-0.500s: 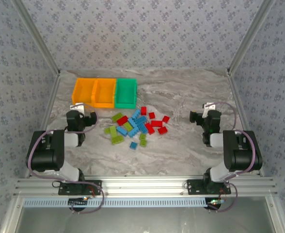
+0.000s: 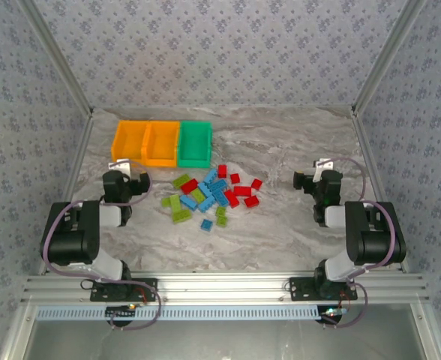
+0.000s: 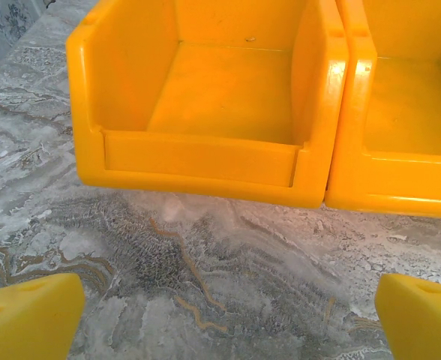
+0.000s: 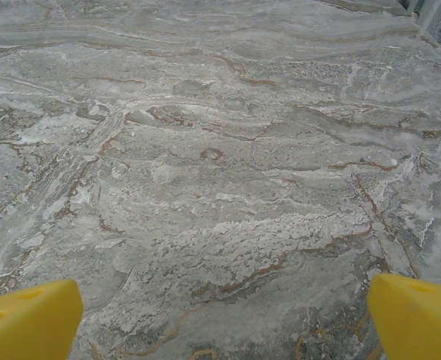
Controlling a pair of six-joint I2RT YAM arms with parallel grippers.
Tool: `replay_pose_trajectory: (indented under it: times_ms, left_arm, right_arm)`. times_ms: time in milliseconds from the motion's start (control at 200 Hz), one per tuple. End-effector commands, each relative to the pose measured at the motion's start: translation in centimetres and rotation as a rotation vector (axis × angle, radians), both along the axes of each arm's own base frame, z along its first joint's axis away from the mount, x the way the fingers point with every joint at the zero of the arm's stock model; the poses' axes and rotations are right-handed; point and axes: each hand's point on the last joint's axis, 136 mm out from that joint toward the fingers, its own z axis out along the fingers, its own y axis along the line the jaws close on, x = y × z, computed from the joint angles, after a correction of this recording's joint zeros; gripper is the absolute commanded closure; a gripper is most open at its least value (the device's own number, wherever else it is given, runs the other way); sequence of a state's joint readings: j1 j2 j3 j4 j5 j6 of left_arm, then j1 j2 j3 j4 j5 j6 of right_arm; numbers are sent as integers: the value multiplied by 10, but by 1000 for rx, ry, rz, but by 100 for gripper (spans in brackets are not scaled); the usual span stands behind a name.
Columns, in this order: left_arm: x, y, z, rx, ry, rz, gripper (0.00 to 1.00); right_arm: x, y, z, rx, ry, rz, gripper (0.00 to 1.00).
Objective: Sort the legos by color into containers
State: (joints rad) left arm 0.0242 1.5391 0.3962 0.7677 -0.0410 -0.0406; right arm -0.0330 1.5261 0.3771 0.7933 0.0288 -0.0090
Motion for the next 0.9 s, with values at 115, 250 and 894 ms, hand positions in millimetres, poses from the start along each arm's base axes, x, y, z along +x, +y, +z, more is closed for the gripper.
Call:
replay_pose_trajectory:
  times_ms: [115, 250, 894]
  left_arm:
    - [10, -3, 19, 8, -67, -20, 1]
    - [10, -13, 24, 30, -59, -66, 1]
    - [-209, -253, 213, 345, -295, -1027, 1]
  right_arm:
    - [0, -2, 42, -22, -16, -28, 4]
    - [-36, -4, 99, 114, -62, -199, 3]
    - [-128, 170, 54, 311, 752, 229, 3]
